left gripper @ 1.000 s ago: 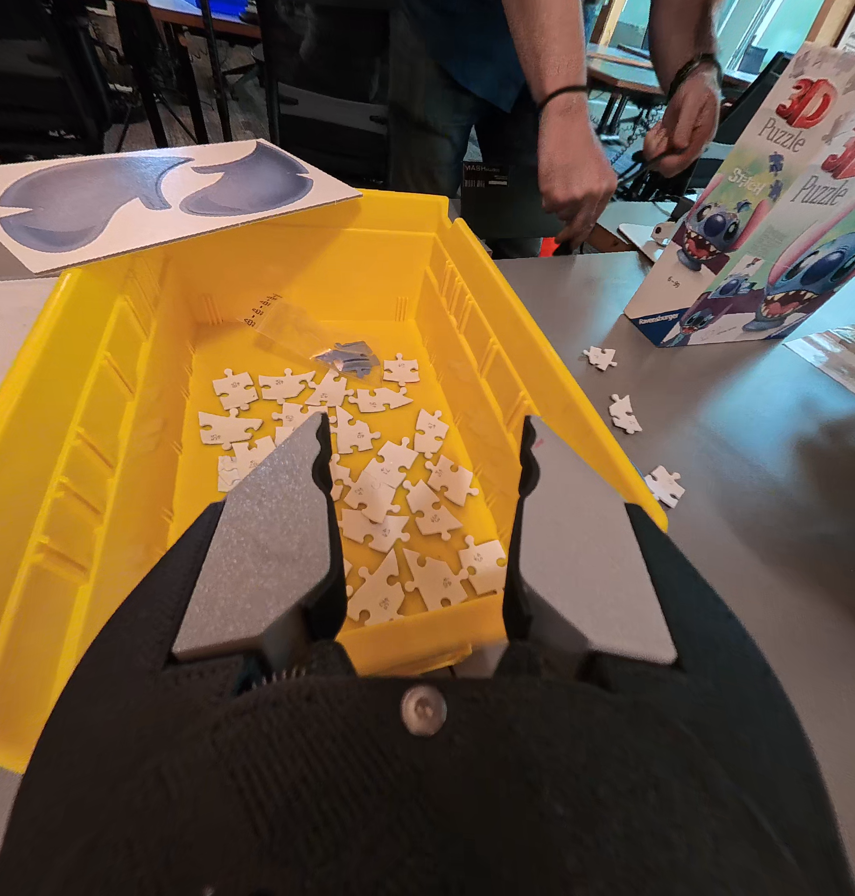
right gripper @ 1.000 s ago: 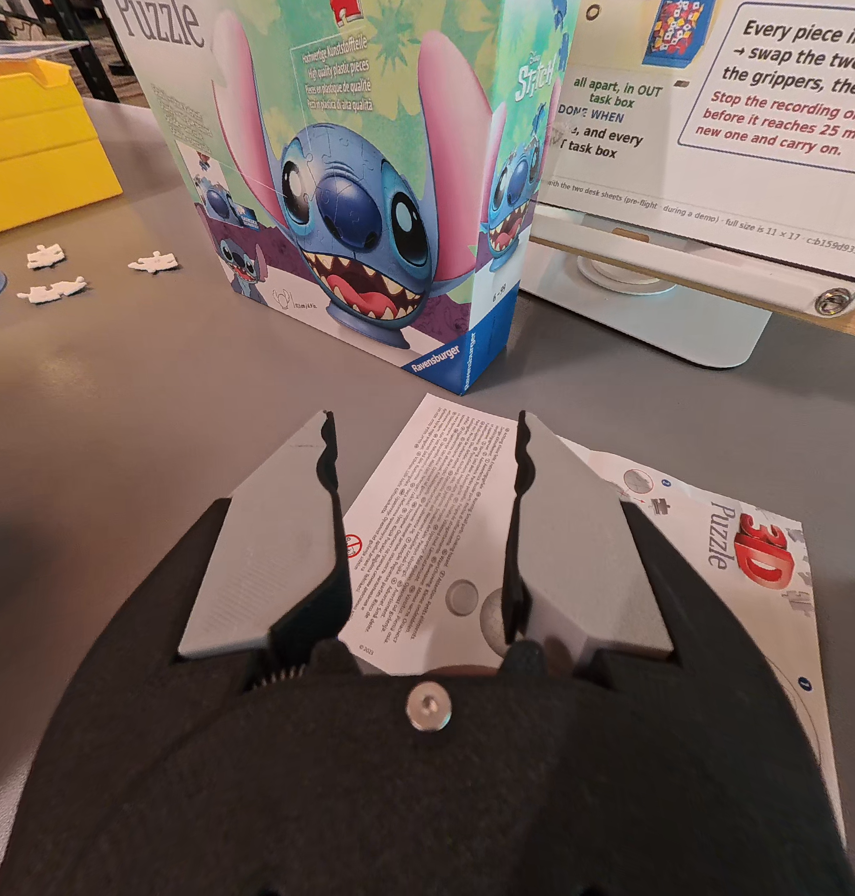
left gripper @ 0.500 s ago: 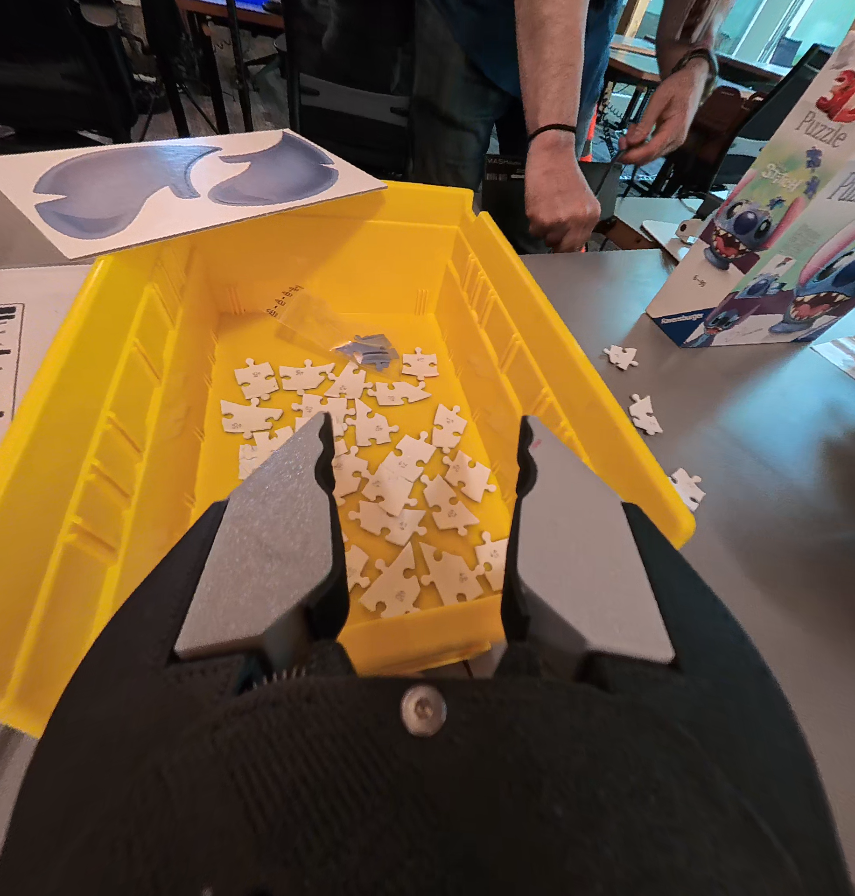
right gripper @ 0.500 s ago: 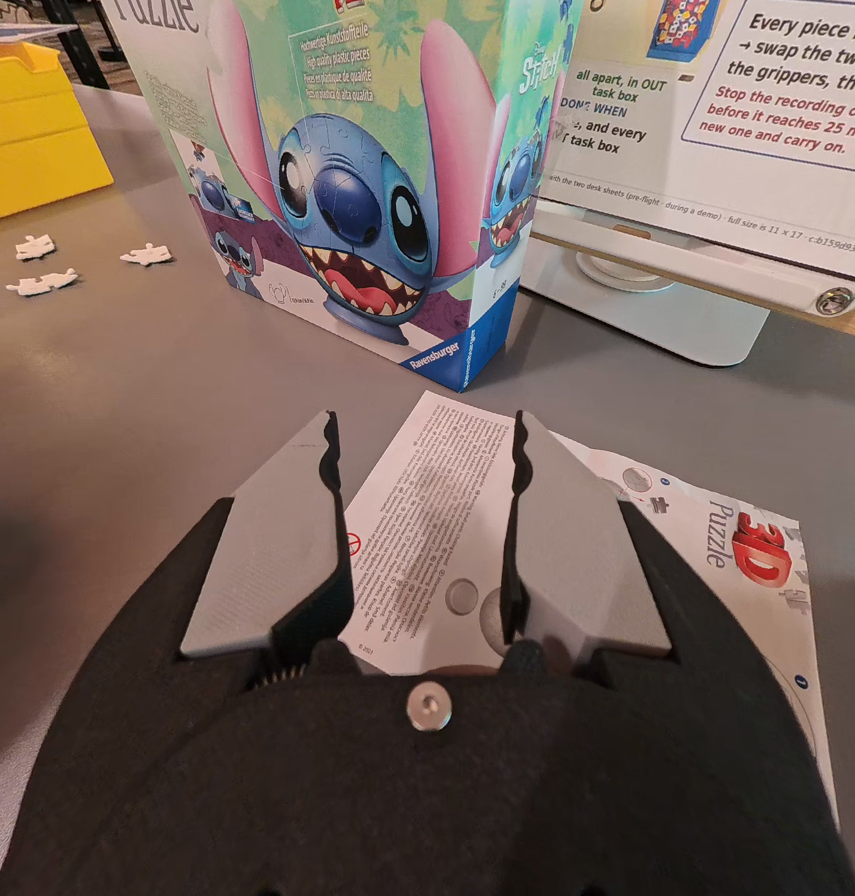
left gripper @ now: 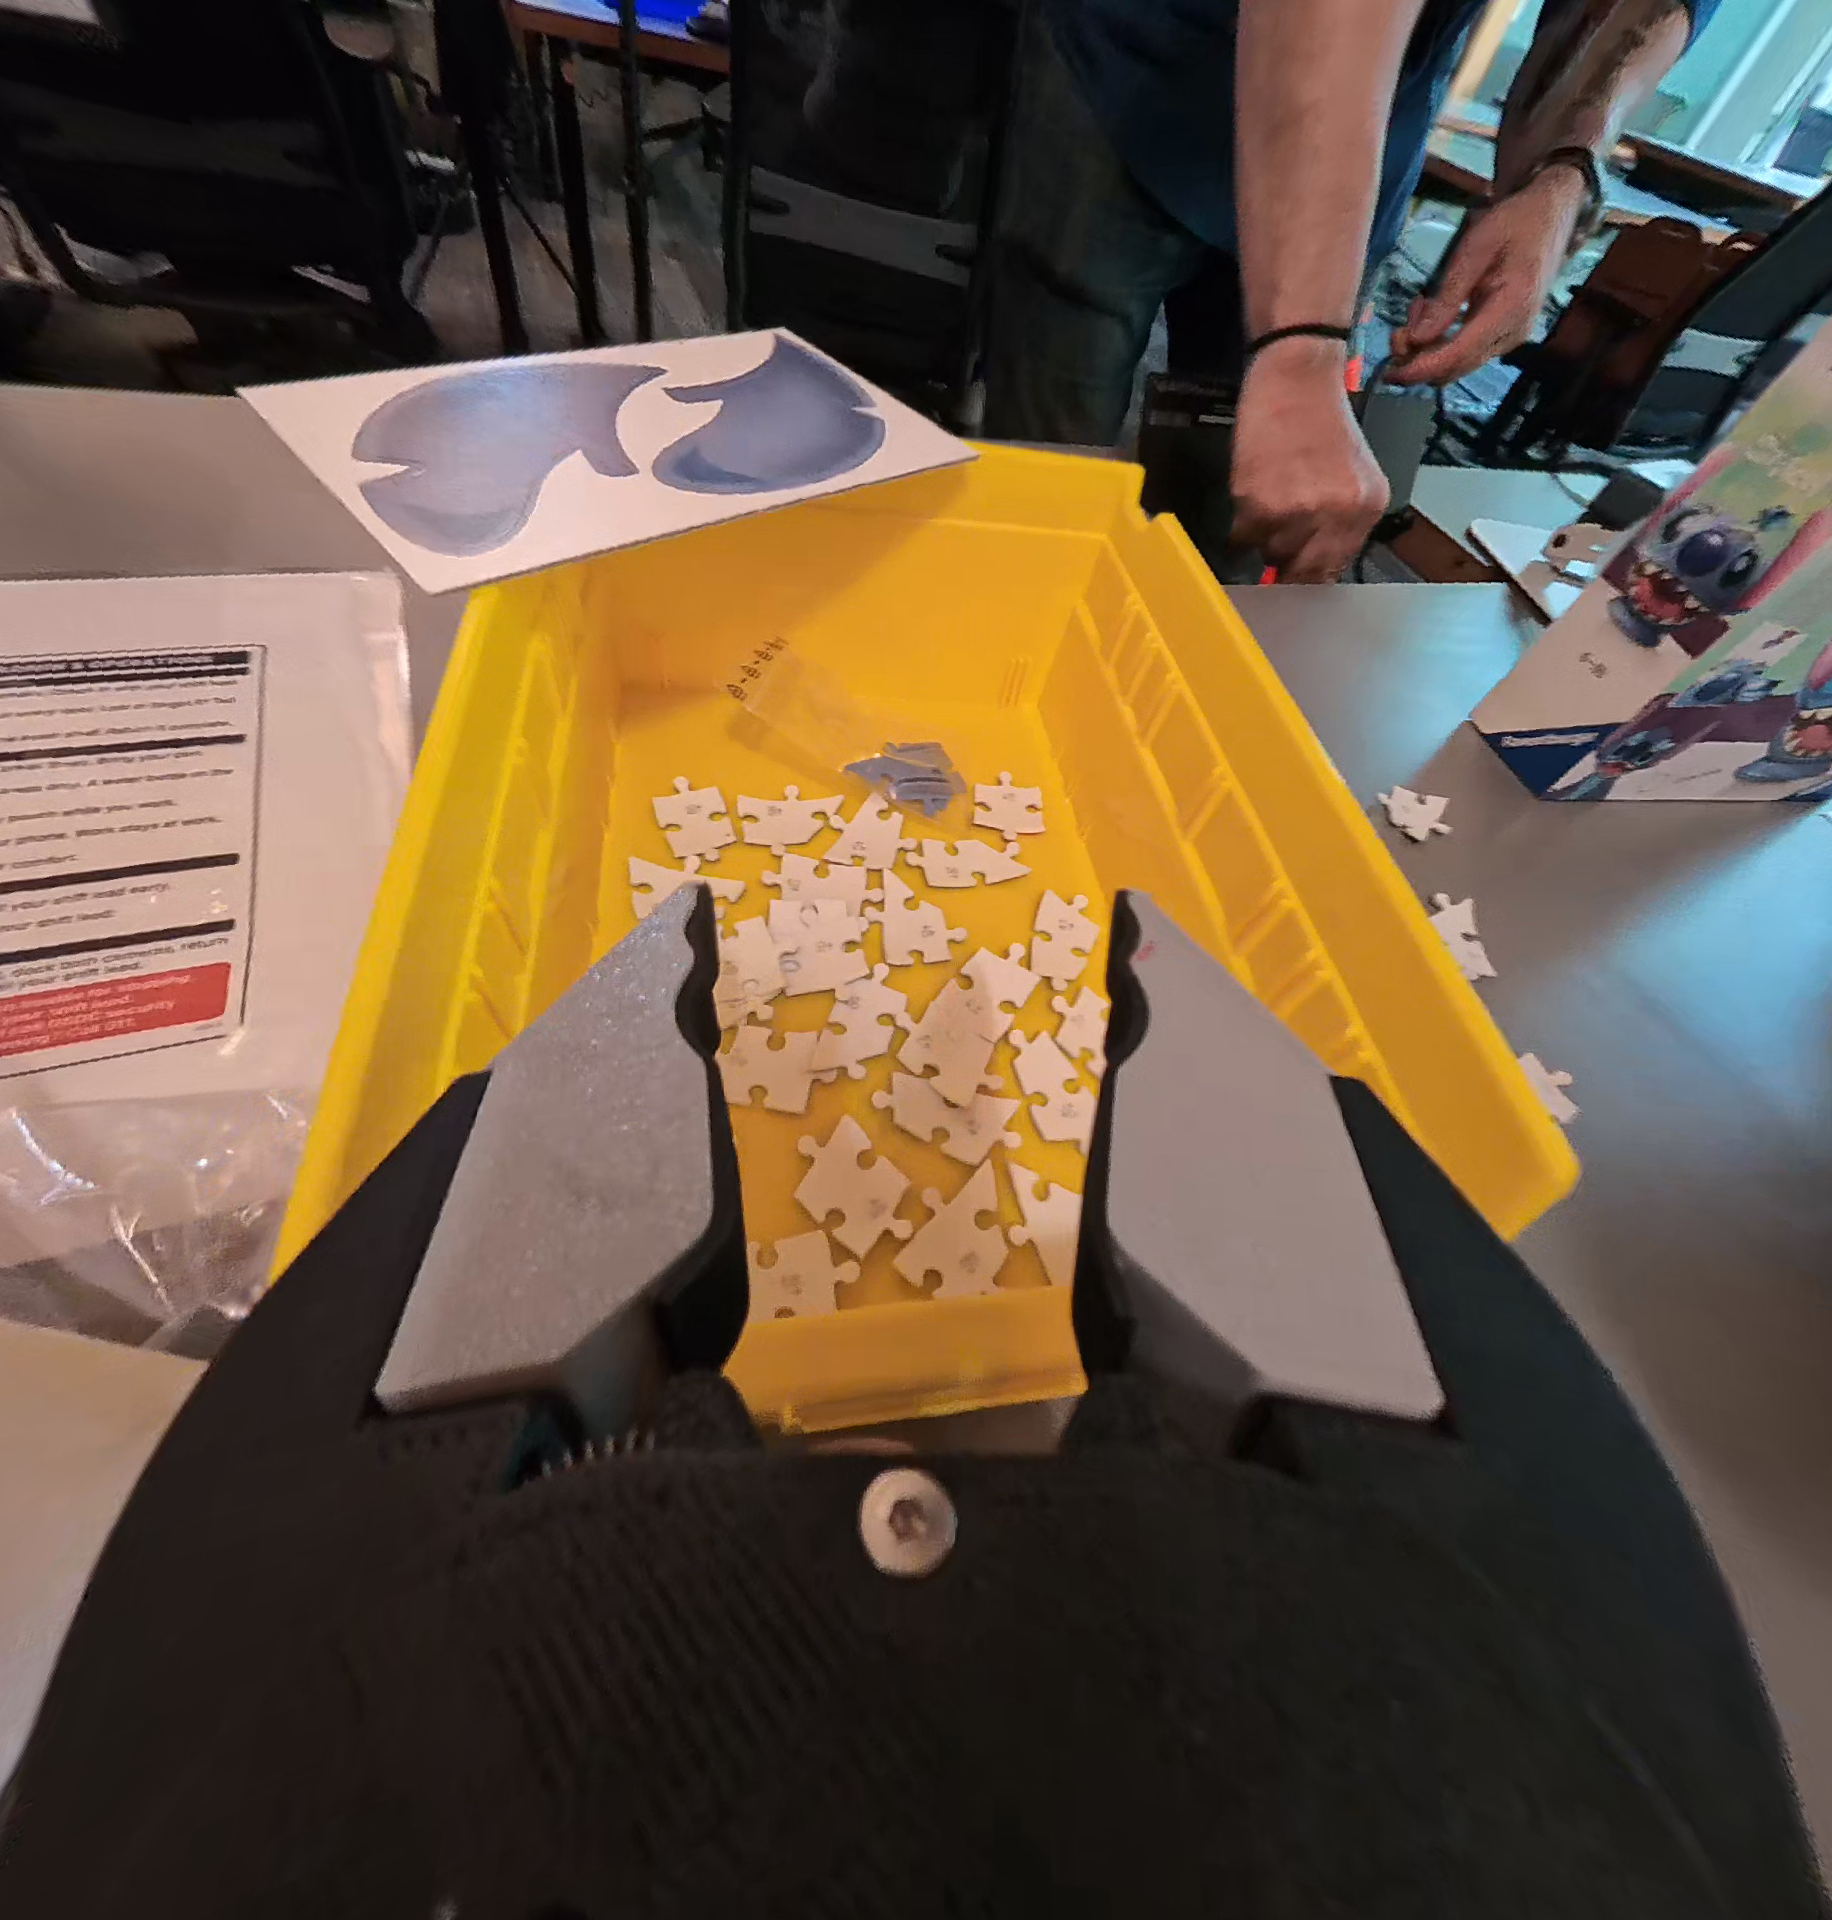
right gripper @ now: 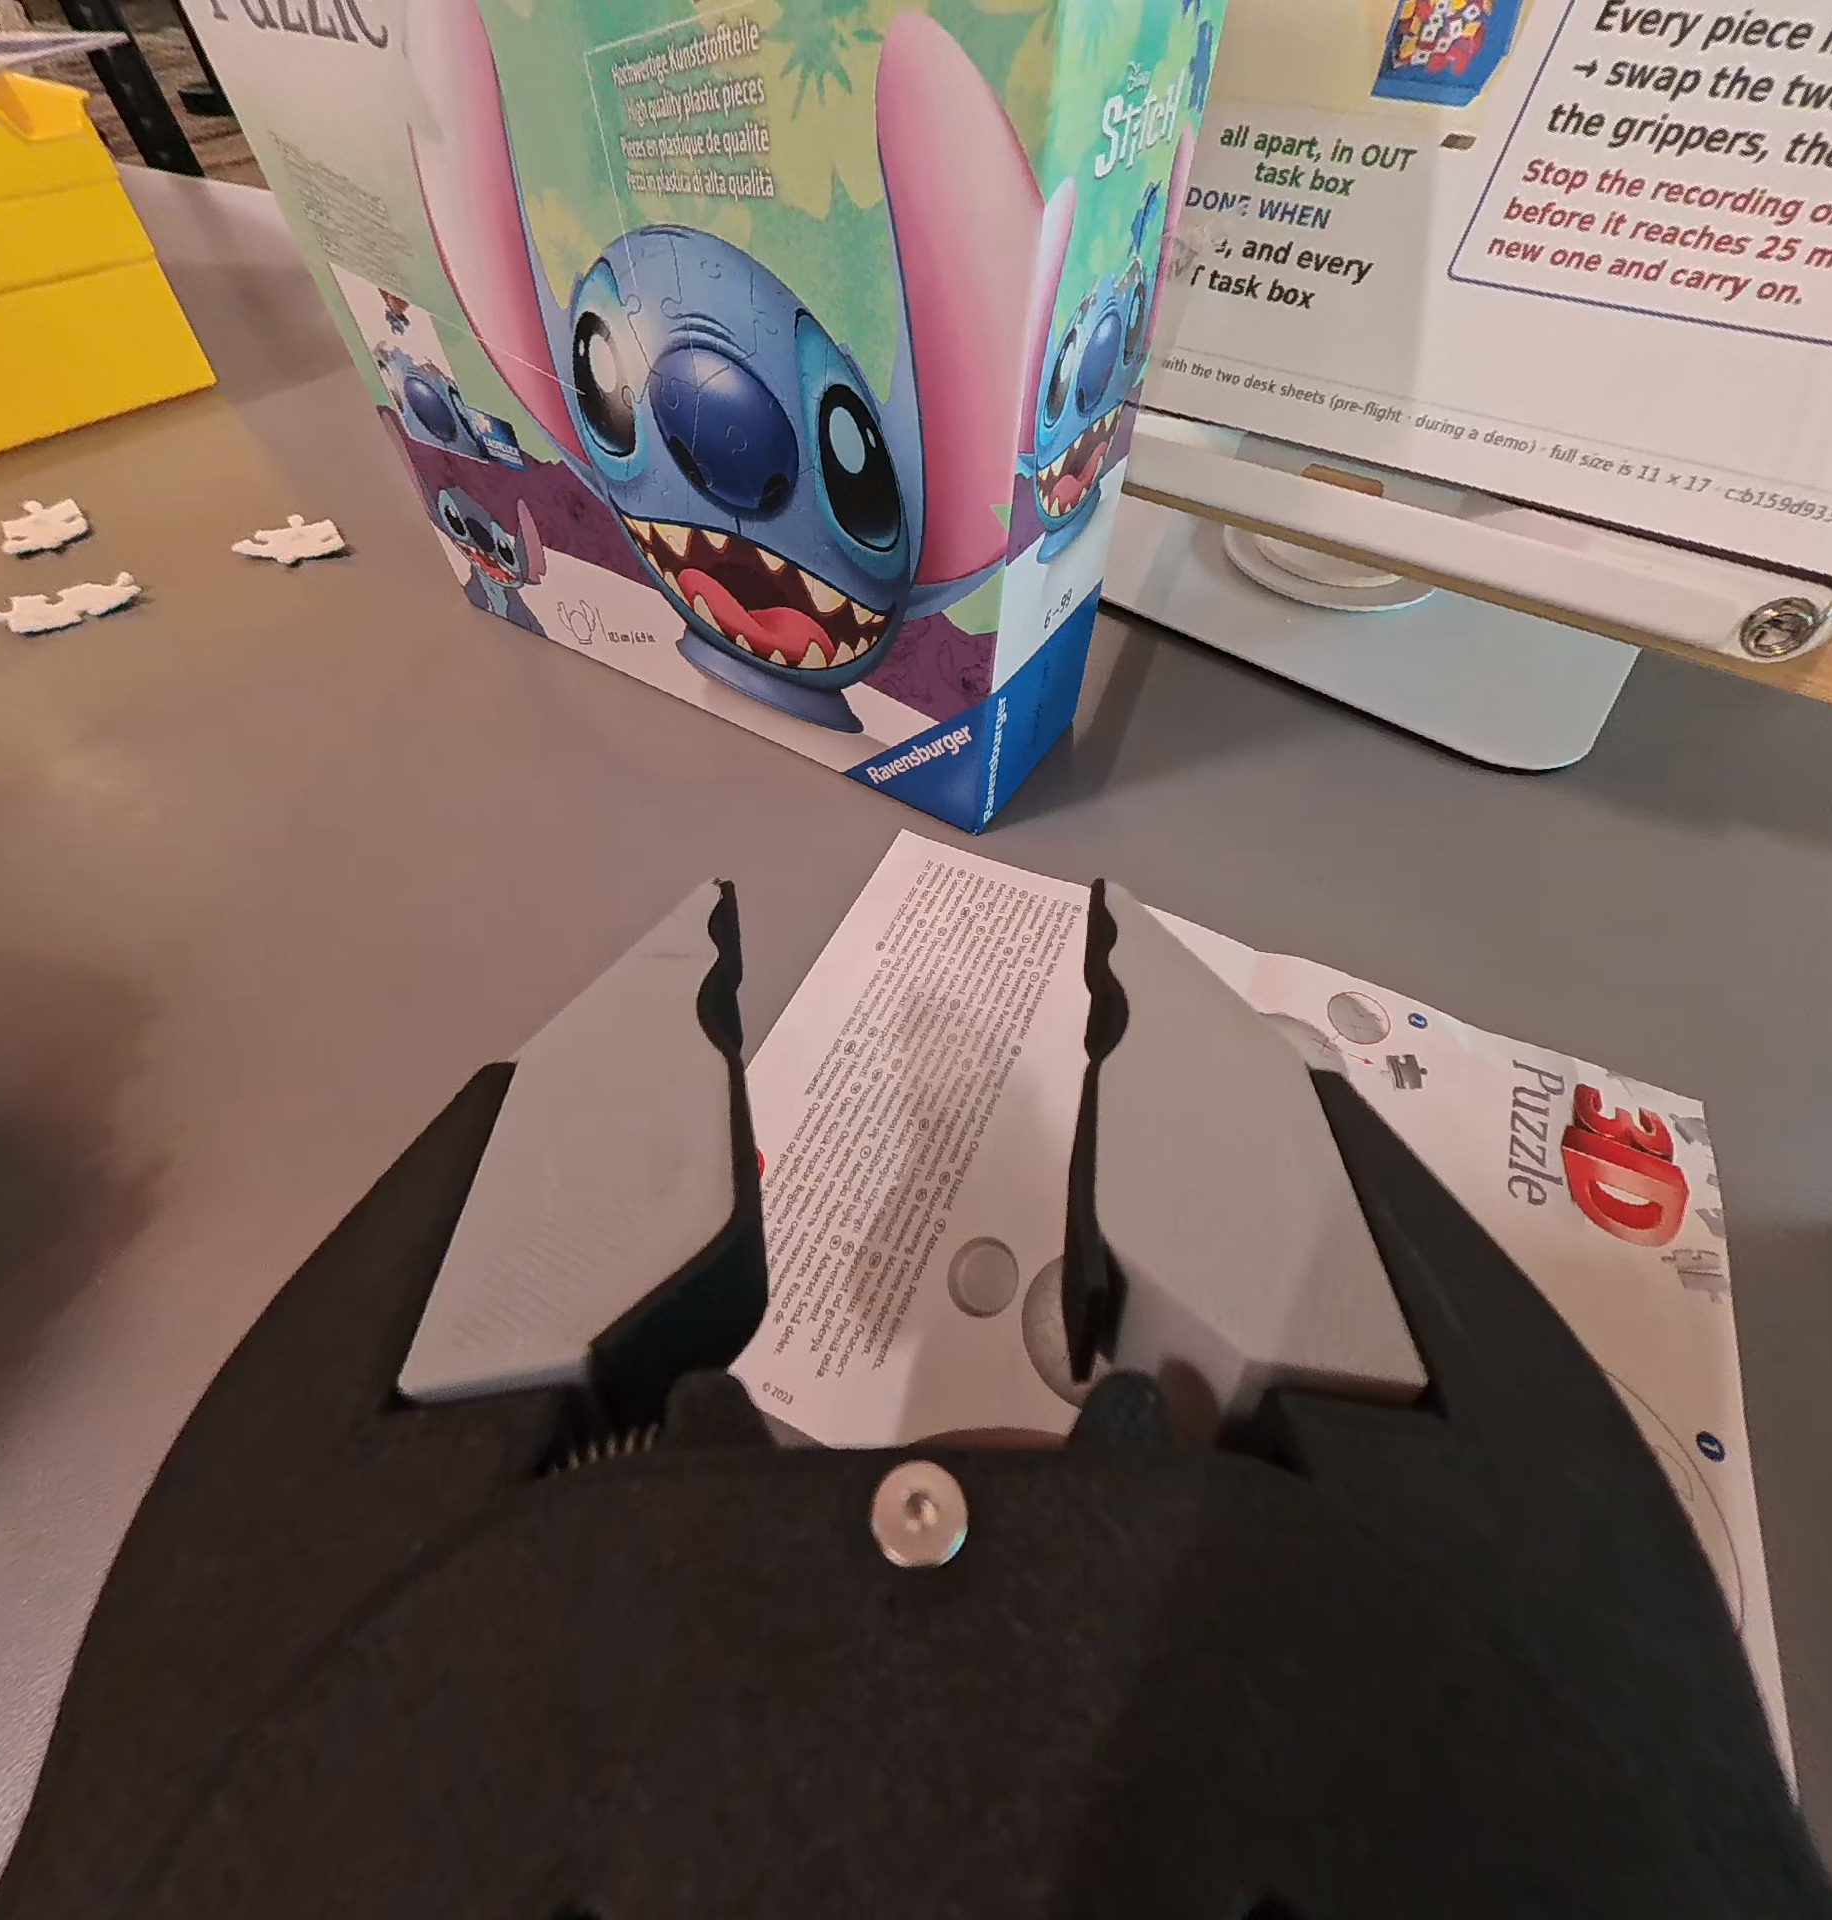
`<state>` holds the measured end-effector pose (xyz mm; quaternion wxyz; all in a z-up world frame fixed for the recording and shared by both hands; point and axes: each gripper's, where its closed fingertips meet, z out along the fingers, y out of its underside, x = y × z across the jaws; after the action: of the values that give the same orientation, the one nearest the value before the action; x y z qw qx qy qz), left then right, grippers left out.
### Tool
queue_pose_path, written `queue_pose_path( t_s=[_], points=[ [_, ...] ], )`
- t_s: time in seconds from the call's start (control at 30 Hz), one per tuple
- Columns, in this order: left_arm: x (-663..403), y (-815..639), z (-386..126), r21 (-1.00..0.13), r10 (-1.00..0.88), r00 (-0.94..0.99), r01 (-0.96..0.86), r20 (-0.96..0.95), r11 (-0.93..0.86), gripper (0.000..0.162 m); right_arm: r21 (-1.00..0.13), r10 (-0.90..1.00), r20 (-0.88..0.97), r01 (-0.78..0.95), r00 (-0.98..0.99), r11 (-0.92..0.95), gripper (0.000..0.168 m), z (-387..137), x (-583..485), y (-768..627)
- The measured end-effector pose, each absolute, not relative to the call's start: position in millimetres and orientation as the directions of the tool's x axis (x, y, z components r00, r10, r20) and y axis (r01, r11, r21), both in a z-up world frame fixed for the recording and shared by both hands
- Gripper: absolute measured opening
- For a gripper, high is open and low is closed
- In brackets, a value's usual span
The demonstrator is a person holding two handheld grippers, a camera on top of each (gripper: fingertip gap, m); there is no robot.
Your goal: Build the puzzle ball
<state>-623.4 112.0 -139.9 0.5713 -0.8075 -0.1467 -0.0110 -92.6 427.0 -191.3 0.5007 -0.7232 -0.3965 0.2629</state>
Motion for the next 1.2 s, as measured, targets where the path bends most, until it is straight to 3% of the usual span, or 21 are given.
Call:
queue_pose_path(
  t_s=[0.27,0.57,0.7,1.2],
  points=[
    [-629.6,132.9,-122.6,-0.855,0.107,0.987,0.160,0.123,-0.492,0.075,-0.940,0.840,0.013,0.293,0.542,-0.174,0.064,-188.1,-92.1,425.7],
    [-606.3,141.4,-128.7,-0.928,0.024,0.995,0.098,0.096,-0.359,0.063,-0.969,0.824,0.080,0.236,0.561,-0.067,0.059,-171.5,-86.8,428.5],
    [-616.6,138.0,-132.0,-0.921,0.077,0.997,0.006,-0.027,-0.389,0.066,-0.974,0.802,0.096,0.220,0.590,-0.046,0.059,-167.2,-82.4,433.8],
    [-610.9,144.0,-151.5,-0.896,0.063,0.998,0.013,-0.017,-0.445,0.066,-0.979,0.795,0.072,0.197,0.602,-0.060,0.059,-165.7,-79.5,439.0]
  ],
)
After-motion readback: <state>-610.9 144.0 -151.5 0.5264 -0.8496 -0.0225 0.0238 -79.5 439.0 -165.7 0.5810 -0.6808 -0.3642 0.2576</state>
